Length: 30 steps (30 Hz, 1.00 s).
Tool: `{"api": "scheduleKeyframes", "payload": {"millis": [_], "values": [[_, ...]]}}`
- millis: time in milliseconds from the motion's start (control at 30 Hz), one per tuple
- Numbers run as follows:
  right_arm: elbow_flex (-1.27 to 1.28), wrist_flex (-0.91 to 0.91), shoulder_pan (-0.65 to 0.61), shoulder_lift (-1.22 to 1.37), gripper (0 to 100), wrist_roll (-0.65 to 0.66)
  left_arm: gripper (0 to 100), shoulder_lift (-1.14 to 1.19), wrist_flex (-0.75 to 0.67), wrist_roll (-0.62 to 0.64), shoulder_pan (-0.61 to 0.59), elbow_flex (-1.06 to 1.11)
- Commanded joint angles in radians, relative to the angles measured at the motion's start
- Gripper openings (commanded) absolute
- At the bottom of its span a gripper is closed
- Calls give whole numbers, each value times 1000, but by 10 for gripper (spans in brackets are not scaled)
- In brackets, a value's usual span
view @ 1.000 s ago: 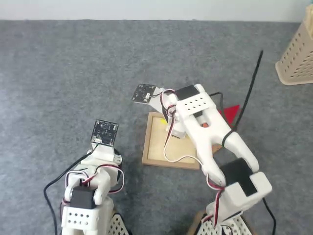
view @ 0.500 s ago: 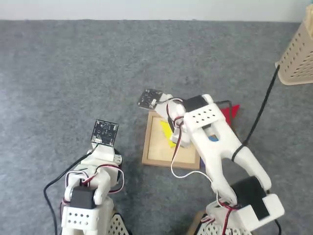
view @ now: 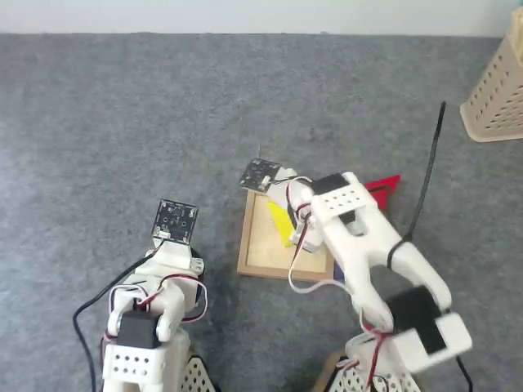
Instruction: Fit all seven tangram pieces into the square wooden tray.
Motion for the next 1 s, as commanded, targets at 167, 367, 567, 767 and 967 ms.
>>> {"api": "scheduleKeyframes", "payload": {"millis": [167, 367, 567, 767, 967], "values": [[-206, -22, 41, 147, 7, -63, 12, -21, 6, 8, -6, -19], [-270, -45, 44, 185, 7, -133, 12, -21, 6, 8, -6, -19], [-281, -76, 47, 189, 7, -245, 12, -21, 6, 8, -6, -19], [-279, -87, 47, 176, 7, -313, 12, -21, 6, 8, -6, -19], [-272, 39, 48, 8, 7, -325, 12, -21, 6, 8, -6, -19]]}}
